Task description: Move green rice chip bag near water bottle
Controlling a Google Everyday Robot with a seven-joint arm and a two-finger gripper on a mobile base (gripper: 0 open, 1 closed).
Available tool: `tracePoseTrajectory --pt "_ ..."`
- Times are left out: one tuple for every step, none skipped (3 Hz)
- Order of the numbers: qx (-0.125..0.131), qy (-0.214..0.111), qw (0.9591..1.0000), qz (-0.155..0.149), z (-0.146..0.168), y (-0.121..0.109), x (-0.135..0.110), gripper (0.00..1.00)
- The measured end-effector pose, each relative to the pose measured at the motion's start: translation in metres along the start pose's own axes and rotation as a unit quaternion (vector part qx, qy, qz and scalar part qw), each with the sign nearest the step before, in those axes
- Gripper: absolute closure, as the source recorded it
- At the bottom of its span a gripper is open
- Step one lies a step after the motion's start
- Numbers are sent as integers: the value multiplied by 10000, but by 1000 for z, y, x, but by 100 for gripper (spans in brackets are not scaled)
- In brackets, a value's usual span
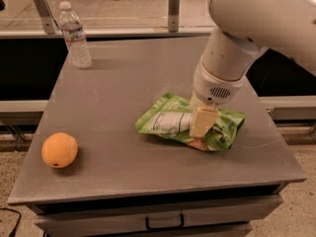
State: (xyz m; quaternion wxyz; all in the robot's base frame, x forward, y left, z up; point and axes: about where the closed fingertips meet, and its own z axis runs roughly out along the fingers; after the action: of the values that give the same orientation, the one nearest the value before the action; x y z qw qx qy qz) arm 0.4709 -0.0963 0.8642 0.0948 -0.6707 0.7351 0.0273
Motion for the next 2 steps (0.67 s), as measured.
tracePoseTrajectory --pt "80 -5 10000 -30 -8 -9 -3 87" --pt "254 -78 9995 -165 -22 -37 -22 100"
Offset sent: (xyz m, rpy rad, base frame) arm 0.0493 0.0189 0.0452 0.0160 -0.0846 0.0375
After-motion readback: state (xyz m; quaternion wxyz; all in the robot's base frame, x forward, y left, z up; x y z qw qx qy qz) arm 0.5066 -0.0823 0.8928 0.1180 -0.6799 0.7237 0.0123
